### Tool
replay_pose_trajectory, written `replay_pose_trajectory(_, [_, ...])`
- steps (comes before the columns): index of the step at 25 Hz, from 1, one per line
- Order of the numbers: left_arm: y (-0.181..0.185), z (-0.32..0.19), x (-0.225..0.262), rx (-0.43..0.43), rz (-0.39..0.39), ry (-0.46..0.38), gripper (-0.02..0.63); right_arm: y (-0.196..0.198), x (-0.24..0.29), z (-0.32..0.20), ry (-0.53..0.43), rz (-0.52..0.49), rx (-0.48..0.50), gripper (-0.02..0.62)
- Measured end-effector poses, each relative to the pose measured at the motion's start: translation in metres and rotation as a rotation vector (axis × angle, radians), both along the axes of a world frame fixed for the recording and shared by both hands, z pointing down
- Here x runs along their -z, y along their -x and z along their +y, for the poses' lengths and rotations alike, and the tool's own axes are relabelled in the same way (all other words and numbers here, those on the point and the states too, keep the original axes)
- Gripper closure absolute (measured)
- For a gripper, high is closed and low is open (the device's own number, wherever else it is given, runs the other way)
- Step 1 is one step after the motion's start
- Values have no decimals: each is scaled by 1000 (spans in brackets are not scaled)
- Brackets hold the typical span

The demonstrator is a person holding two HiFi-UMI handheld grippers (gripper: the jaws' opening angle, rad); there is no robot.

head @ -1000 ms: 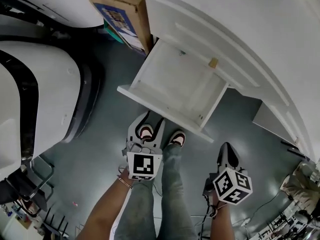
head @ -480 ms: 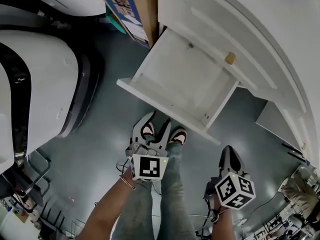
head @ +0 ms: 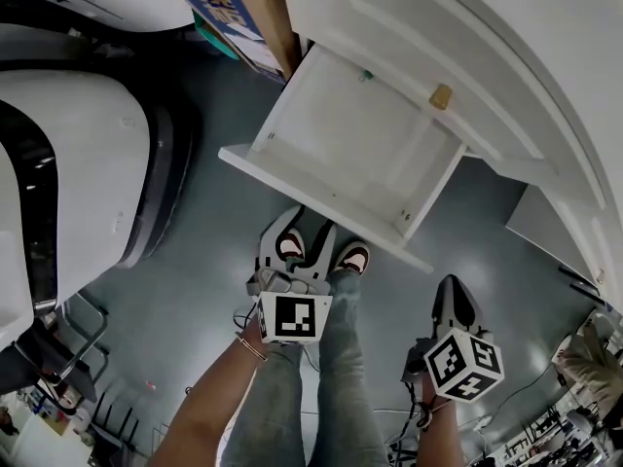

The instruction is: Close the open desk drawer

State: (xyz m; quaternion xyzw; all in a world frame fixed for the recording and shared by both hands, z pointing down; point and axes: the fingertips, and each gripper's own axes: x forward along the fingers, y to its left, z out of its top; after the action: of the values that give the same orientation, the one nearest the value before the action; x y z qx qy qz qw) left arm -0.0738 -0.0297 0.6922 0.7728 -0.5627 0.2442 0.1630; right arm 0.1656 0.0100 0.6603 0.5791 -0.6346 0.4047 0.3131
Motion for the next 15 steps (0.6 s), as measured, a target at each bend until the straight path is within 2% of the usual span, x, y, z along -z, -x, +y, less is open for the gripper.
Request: replay_pose_trajectory(15, [-12,-36,3,16,2,-40,411,-29,-3,-7,-11,-9,-50,589])
